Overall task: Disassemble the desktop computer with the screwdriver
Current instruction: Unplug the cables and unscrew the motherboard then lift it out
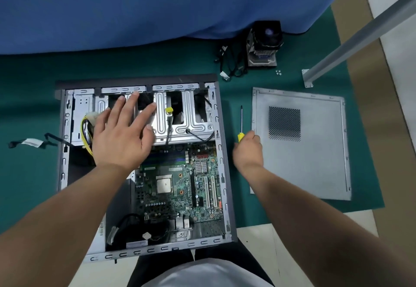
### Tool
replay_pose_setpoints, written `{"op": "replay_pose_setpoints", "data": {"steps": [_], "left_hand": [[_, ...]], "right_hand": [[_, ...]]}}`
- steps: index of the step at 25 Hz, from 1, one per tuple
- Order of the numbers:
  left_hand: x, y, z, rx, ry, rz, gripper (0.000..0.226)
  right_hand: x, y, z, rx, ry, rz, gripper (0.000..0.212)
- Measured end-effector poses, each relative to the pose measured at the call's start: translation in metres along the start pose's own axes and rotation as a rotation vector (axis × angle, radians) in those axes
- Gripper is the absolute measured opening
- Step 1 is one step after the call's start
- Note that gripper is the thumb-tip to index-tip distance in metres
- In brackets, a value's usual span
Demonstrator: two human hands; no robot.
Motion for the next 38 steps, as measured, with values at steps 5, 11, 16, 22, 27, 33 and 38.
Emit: {"op": "replay_pose_setpoints", "data": {"steps": [5, 11, 16, 22, 27, 33, 38], "left_hand": [[0.001, 0.0, 0.002, -0.004, -0.012, -0.008, 0.053], [0.013, 0.002, 0.006, 0.01, 0.151, -0.112, 0.055], [0.044, 0.03, 0.037, -0.294, 0.361, -0.08, 0.057], [0.062, 0.072, 0.027, -0.523, 0.249, -0.052, 0.023], [0.061, 0.088, 0.004, -0.341, 0.34, -0.08, 0.027], [0.049, 0.108, -0.005, -0.279, 0.376, -0.159, 0.018], [0.052, 0.101, -0.016, -0.282, 0.307, -0.116, 0.031]], "right_hand": [[0.024, -0.001, 0.003, 0.065, -0.229, -0.077, 0.029], [0.114, 0.083, -0.038, 0.449, -0.515, 0.177, 0.017], [0.113, 0.158, -0.077, 0.684, -0.273, -0.02, 0.027], [0.115, 0.187, -0.101, 0.701, -0.311, -0.169, 0.014], [0.119, 0.192, -0.112, 0.48, -0.913, -0.178, 0.015], [0.107, 0.217, -0.113, 0.405, -0.963, -0.03, 0.03], [0.135, 0.225, -0.121, 0.474, -0.618, 0.148, 0.026]]}}
Point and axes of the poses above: each hand's wrist, its own y-axis away from the middle knuckle, its own x-axis out of the back of the hand, z = x × y, the point moved 8 cm from there along -y, towards the middle knuckle, and after that the axes turned 12 degrees about y, right-handed, at the moved point
